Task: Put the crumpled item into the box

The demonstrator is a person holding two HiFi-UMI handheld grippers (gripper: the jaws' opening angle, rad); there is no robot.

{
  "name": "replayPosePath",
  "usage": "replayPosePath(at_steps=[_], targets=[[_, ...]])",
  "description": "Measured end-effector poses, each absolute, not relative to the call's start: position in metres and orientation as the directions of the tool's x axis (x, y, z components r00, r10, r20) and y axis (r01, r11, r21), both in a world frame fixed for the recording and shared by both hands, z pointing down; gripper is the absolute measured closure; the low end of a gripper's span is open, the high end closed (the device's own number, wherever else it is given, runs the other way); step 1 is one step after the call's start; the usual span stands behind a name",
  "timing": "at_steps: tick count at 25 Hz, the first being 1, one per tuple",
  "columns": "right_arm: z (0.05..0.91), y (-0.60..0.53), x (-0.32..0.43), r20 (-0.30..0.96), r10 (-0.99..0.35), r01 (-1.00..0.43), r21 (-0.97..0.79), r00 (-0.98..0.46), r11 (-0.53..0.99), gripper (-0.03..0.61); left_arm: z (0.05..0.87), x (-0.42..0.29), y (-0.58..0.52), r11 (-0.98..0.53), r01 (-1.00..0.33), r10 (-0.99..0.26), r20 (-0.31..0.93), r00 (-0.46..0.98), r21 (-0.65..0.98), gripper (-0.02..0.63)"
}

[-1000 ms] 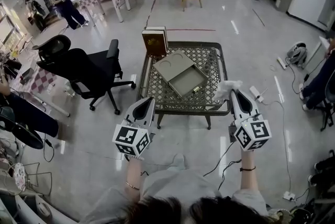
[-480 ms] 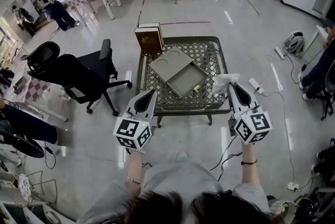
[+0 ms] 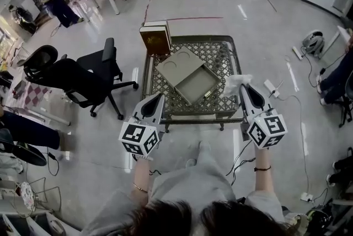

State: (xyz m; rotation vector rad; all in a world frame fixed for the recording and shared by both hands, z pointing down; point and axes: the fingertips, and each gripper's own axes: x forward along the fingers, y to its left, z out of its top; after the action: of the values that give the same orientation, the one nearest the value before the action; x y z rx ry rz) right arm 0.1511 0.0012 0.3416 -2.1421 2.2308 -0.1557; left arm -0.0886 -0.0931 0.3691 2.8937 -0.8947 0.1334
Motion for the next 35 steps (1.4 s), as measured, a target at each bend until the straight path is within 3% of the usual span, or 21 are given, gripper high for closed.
replayPosePath(at_steps=[15,35], targets=[[0.350,-0.105,0.207,0.097,-0.977,-0.978,-0.105,-0.189,0.179,0.528,0.380,-0.040,-0.163,-0.751,-0.649,-0.631,0.159,0.759,0.119,0.597],[0.411,-0.208,0.197,0.239,-0.883,-0.912,-0.175,-0.404,0.371,0.528,0.431,-0.036,-0.211,-0.635,-0.753,-0.702,0.276,0.656,0.175,0.597]])
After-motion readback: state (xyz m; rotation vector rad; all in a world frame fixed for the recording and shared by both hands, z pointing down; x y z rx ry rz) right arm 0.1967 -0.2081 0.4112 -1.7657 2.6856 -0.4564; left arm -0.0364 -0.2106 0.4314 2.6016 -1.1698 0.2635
